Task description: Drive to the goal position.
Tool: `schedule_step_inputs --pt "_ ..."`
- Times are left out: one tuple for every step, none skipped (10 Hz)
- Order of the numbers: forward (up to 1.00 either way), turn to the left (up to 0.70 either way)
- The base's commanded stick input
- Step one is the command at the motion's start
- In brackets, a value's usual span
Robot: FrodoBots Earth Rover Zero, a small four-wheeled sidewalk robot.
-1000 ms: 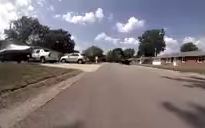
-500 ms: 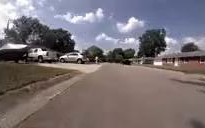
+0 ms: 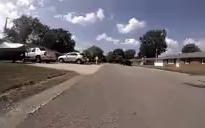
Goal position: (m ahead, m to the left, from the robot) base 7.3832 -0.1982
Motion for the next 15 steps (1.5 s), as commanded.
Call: schedule_step_inputs --pt "1.0 0.02" --pt "1.0 0.01" --pt "1.0 0.0" --pt "1.0 0.0" --pt "1.0 -0.31" --pt "1.0 -0.39" --pt "1.0 -0.39" --pt "1.0 0.0" --pt "1.0 0.0" --pt "1.0 0.0" --pt "1.0 0.0" --pt "1.0 0.0" --pt "1.0 0.0" --pt "1.0 0.0" --pt "1.0 0.0"
